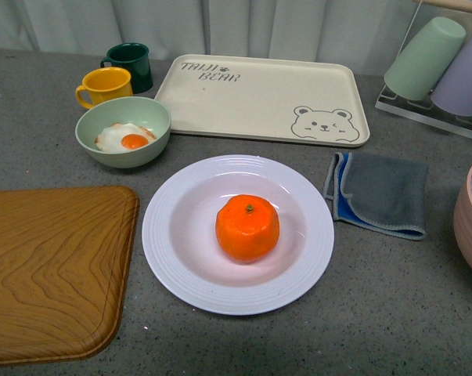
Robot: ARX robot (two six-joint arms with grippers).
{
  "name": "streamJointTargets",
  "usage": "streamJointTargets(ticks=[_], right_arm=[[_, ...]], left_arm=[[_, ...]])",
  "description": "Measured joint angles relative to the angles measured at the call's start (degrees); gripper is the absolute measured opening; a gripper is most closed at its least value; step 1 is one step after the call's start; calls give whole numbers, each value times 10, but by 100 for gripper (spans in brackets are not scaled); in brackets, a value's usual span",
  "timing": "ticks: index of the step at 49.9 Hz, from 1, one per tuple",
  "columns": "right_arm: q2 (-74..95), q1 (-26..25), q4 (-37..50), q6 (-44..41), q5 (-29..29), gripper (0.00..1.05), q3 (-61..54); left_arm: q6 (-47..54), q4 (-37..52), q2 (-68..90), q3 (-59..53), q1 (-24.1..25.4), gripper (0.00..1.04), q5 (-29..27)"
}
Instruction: Place orange and plate with both arms
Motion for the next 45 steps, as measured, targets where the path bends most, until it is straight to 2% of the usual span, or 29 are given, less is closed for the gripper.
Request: streamJointTargets(ticks=[7, 8, 9, 12, 17, 25, 30, 36, 45], right_arm=[[1, 0, -1, 0, 1, 95, 0], [8, 7, -16, -7, 19, 95, 4], [29, 25, -57, -22, 82, 95, 21], [96, 56, -103, -40, 166, 95, 46], [235, 108, -20, -48, 179, 95, 50], [422, 165, 109, -4, 136, 95, 94], [571, 189, 165, 62, 79, 95, 138], [706, 199, 176, 158, -9, 95, 193], [815, 190, 160, 247, -123, 95, 254]], left_arm=[[0, 0, 0, 0, 0, 93, 0], [0, 0, 0, 0, 0, 97, 0], [1, 0, 0, 0, 0, 100, 0], [2, 0, 0, 0, 0, 97, 0], [2, 0, 0, 0, 0, 98, 0], [2, 0, 0, 0, 0, 98, 0], [2, 0, 0, 0, 0, 98, 0], [2, 0, 0, 0, 0, 98, 0], [2, 0, 0, 0, 0, 98, 0]])
